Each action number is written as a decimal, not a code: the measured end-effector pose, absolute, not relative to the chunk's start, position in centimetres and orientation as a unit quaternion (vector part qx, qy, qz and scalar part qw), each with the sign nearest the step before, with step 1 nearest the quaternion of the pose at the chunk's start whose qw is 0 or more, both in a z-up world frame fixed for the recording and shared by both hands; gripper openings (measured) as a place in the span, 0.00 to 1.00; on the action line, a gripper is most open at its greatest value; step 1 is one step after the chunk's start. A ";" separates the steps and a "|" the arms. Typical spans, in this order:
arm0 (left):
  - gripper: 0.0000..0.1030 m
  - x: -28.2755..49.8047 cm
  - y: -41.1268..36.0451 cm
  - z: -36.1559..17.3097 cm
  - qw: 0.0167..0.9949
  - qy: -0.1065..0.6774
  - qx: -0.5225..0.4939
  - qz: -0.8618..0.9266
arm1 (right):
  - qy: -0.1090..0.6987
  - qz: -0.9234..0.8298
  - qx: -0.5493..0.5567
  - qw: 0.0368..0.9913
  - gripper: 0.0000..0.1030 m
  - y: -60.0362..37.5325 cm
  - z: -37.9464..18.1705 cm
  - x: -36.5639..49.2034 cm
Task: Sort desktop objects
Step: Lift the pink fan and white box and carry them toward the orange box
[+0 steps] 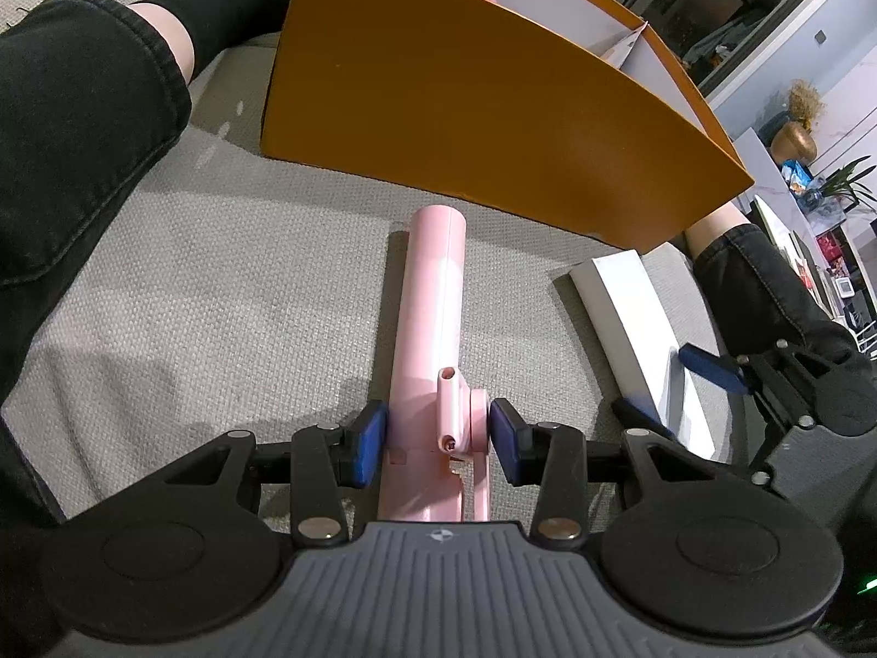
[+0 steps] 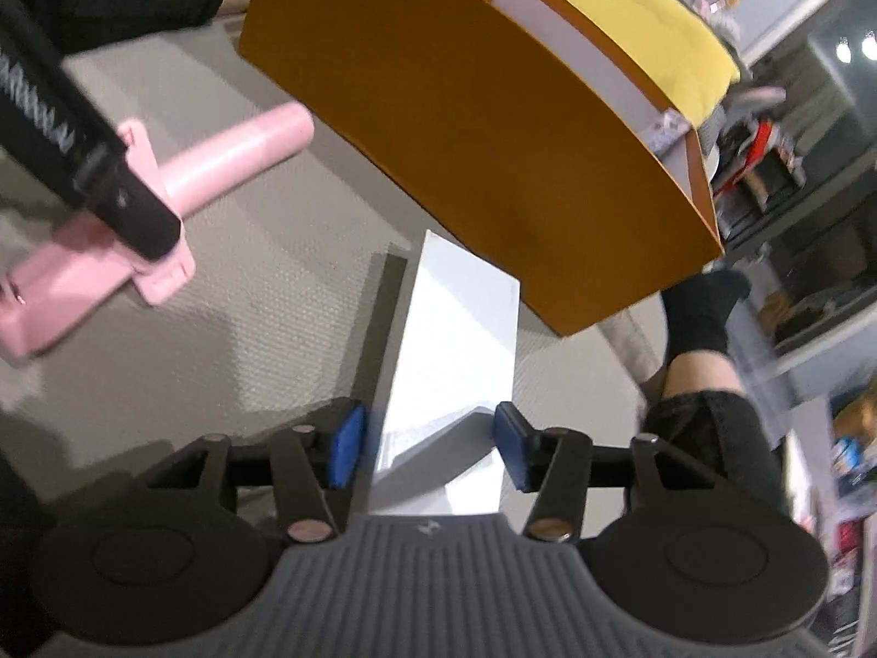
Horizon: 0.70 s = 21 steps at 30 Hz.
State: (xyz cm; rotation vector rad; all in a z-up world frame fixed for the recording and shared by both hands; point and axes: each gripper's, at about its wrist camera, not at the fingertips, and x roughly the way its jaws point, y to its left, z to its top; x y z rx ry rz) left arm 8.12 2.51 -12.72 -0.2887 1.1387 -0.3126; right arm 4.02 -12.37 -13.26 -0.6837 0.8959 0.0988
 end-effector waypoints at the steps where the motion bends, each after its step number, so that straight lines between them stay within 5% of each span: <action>1: 0.46 8.1 2.5 -12.7 0.821 0.535 -0.135 -0.147 | 0.422 0.047 -0.330 0.843 0.53 -12.3 -13.3 4.1; 10: 0.46 8.1 2.6 -12.7 0.821 0.535 -0.132 -0.146 | 0.460 0.079 -0.169 0.868 0.32 -17.5 -8.7 6.2; 15: 0.46 8.0 2.6 -12.6 0.820 0.537 -0.132 -0.146 | 0.507 0.095 0.024 0.856 0.27 -24.8 -7.9 7.8; 21: 0.46 8.2 2.1 -12.4 0.821 0.540 -0.121 -0.143 | 0.510 0.093 0.036 0.854 0.28 -26.3 -8.2 8.0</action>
